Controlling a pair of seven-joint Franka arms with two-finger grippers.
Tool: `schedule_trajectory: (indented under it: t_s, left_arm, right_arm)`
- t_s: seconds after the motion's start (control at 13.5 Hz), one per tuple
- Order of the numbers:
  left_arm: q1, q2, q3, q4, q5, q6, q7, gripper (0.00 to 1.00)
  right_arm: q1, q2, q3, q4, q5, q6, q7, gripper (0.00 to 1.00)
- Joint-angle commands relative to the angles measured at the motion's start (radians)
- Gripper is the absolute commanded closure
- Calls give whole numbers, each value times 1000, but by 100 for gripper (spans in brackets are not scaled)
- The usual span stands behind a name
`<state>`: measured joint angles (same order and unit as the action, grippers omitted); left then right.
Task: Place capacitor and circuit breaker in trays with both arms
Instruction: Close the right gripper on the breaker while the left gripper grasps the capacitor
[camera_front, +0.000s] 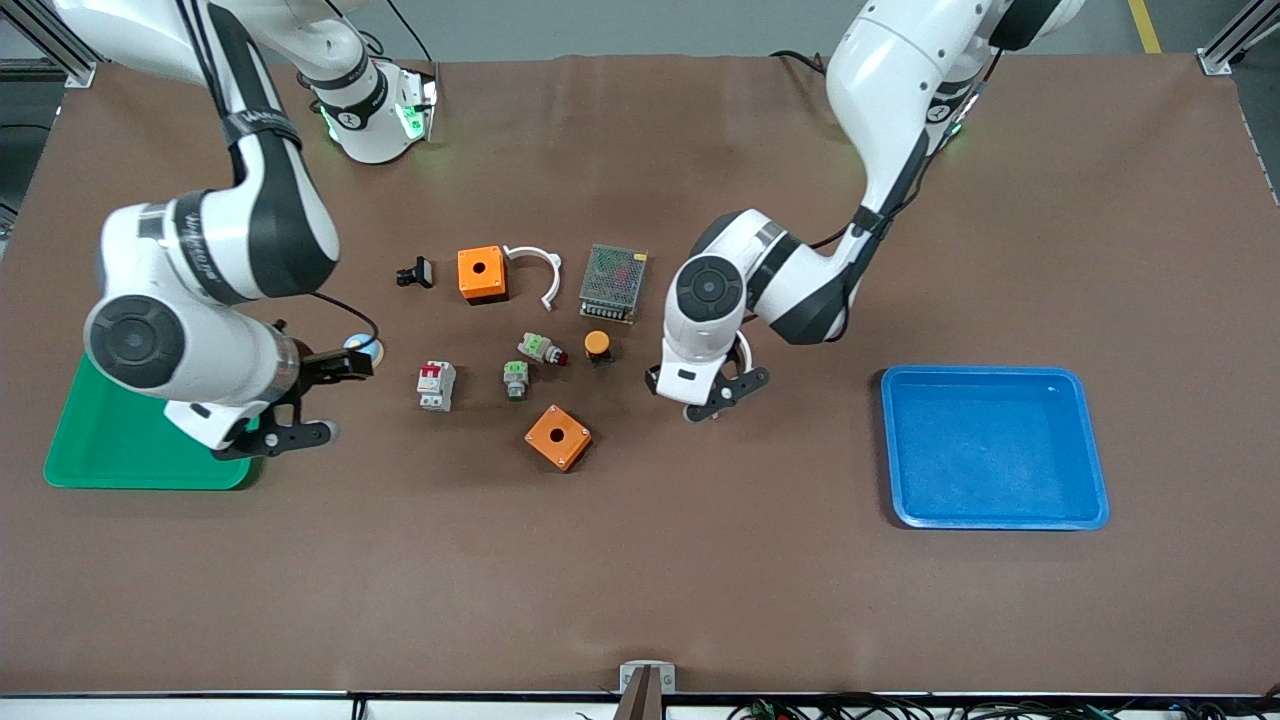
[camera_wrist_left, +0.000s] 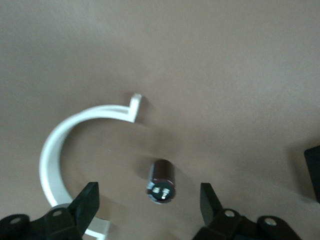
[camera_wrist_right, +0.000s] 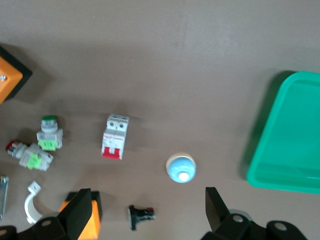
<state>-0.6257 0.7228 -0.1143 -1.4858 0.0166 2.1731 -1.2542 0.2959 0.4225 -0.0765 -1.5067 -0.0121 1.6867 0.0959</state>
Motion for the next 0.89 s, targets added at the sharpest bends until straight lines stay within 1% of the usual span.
schedule_trajectory:
  t_s: [0.0,0.07,0.15,0.22,0.52,0.59,0.67,0.74,0.81]
  left_arm:
    - [-19,27,8,-4,6,33,-50,27]
    - [-20,36,8,-5,8,51,-56,31]
    - [-29,44,8,-14,8,75,-74,32]
    - [-40,52,10,-27,8,100,-92,34]
    - [-40,56,11,-28,8,106,-105,43]
    - [-40,56,11,-28,8,106,-105,47]
    - [-40,56,13,-28,11,106,-117,55]
    - [-39,56,13,-28,34,106,-119,67]
    - [-39,56,13,-28,73,105,-123,85]
  right_arm:
    - [45,-10,-6,-128,10,124,79,0]
    - [43,-11,-6,-168,44,163,94,0]
    - [40,-14,-8,-208,79,213,97,0]
    - [37,-17,-8,-249,90,266,99,0]
    - [39,-18,-8,-392,104,479,99,0]
    - [40,-16,-6,-424,110,529,100,0]
    - [43,-14,-6,-449,115,571,100,0]
    - [43,-14,-6,-470,124,599,100,0]
    - [45,-13,-6,-477,141,607,100,0]
